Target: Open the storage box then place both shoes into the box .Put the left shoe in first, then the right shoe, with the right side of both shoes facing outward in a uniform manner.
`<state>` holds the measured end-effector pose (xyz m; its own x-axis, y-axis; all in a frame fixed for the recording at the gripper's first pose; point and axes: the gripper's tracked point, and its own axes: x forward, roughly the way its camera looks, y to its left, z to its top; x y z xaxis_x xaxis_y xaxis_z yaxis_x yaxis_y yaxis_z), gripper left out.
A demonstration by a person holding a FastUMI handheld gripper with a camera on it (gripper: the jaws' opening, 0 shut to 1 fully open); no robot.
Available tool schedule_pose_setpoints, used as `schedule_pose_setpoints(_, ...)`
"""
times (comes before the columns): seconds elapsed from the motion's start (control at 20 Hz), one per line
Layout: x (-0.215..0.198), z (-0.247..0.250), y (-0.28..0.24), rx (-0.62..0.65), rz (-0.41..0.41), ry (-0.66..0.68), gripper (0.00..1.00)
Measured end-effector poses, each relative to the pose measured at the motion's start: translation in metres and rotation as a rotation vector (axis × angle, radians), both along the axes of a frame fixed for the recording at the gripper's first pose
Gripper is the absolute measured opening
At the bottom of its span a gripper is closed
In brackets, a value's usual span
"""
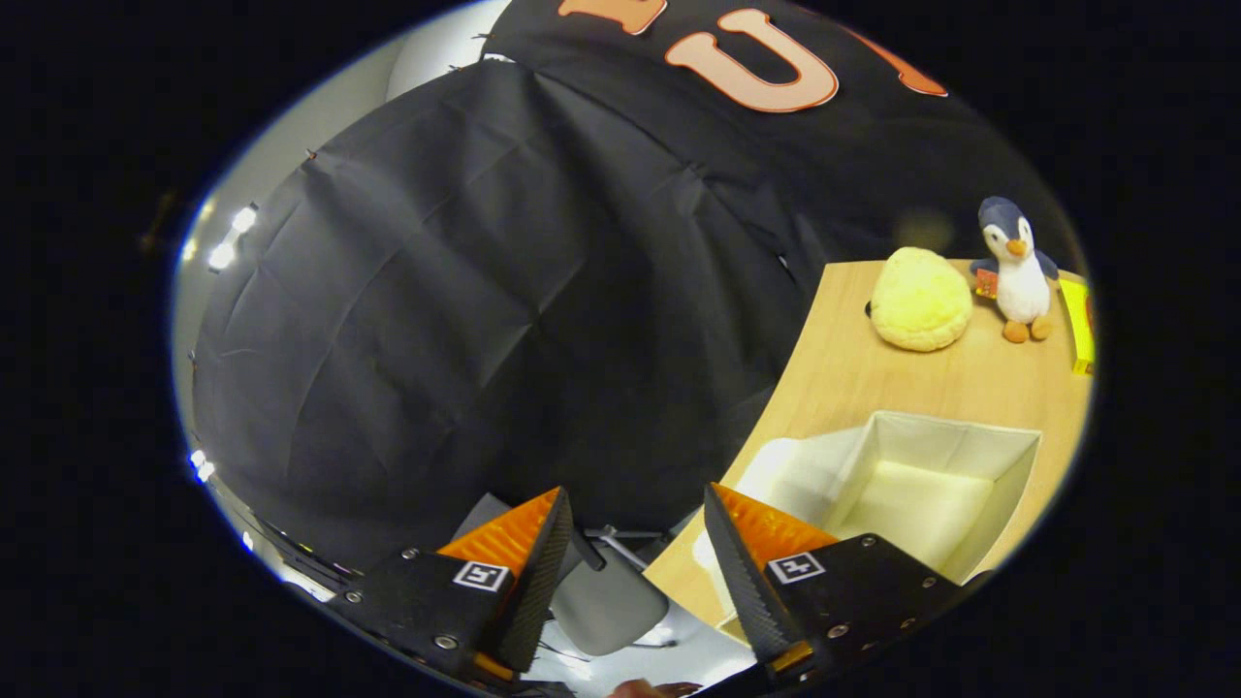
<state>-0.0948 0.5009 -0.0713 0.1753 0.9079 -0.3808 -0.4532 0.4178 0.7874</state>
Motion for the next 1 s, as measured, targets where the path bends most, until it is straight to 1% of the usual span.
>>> schedule_pose_setpoints(0.05, 0.005, -0.008, -0.013, -0.034, -0.028, -0.033, 0.91)
schedule_pose_setpoints(0.15, 0.014, -0.035, -0.044, -0.121, -0.065, -0.076, 0.96)
schedule_pose_setpoints(0.25, 0.025, -0.064, -0.085, -0.201, -0.125, -0.101, 0.97)
schedule_pose_setpoints(0.4, 0.033, -0.103, -0.151, -0.322, -0.216, -0.131, 0.97)
schedule_pose_setpoints(0.5, 0.036, -0.135, -0.202, -0.441, -0.273, -0.184, 0.97)
schedule_pose_setpoints(0.65, 0.028, -0.181, -0.271, -0.624, -0.306, -0.236, 0.95)
schedule_pose_setpoints(0.7, 0.022, -0.196, -0.291, -0.675, -0.312, -0.233, 0.94)
schedule_pose_setpoints(0.8, 0.006, -0.224, -0.332, -0.738, -0.336, -0.203, 0.92)
schedule_pose_setpoints(0.9, -0.011, -0.256, -0.362, -0.797, -0.347, -0.141, 0.90)
schedule_pose_setpoints(1.0, -0.024, -0.275, -0.389, -0.836, -0.367, -0.086, 0.88)
